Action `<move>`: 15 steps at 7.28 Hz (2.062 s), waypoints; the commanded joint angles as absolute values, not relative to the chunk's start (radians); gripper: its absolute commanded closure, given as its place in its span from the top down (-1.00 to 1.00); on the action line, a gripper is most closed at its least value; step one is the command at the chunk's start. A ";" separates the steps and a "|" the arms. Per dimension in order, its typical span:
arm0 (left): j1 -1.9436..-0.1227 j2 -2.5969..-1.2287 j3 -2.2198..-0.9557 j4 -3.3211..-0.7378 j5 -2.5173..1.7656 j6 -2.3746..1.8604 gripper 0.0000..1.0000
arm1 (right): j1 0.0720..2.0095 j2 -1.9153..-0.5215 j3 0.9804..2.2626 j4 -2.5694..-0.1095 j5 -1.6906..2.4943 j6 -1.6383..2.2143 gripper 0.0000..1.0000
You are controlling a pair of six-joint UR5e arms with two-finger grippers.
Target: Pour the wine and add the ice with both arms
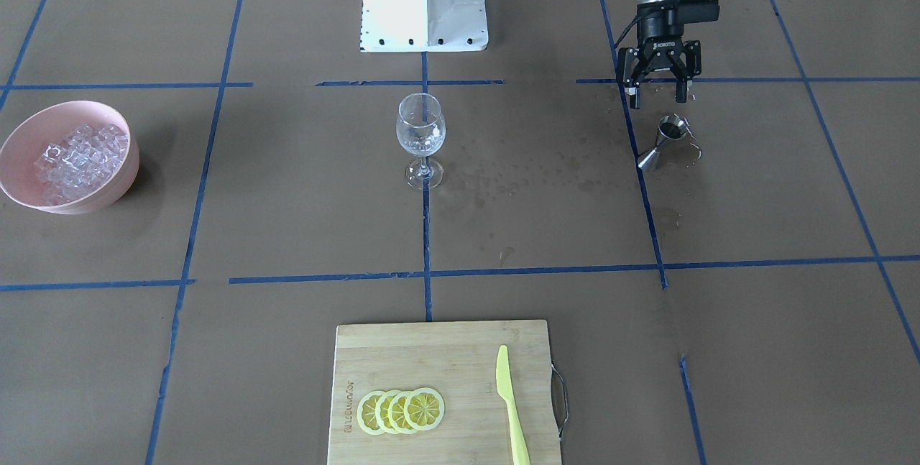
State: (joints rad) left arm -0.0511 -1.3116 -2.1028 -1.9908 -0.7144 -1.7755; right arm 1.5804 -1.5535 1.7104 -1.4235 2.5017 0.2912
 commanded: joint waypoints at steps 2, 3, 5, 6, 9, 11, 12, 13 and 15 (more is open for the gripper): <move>-0.055 -1.388 -2.037 -1.994 -0.647 -1.781 1.00 | 1.580 -1.554 1.712 -1.422 2.502 0.291 1.00; -0.060 -1.393 -2.025 -1.996 -0.647 -1.781 1.00 | 1.580 -1.554 1.712 -1.420 2.502 0.291 1.00; -0.058 -1.428 -1.985 -1.997 -0.647 -1.929 1.00 | 1.580 -1.552 1.718 -1.422 2.502 0.291 1.00; -0.058 -1.439 -1.965 -1.997 -0.647 -1.936 1.00 | 1.580 -1.554 1.718 -1.420 2.502 0.291 1.00; -0.066 -1.417 -1.963 -1.997 -0.635 -1.829 1.00 | 1.580 -1.554 1.723 -1.420 2.502 0.290 1.00; -0.075 -1.416 -1.962 -1.997 -0.612 -1.778 1.00 | 1.580 -1.555 1.730 -1.420 2.502 0.291 1.00; -0.089 -1.419 -1.953 -1.997 -0.606 -1.775 1.00 | 1.580 -1.557 1.730 -1.420 2.502 0.291 1.00; -0.101 -1.420 -1.956 -1.999 -0.604 -1.775 1.00 | 1.578 -1.559 1.730 -1.420 2.502 0.290 1.00; -0.101 -1.433 -1.931 -1.997 -0.548 -1.775 1.00 | 1.578 -1.559 1.732 -1.420 2.502 0.290 1.00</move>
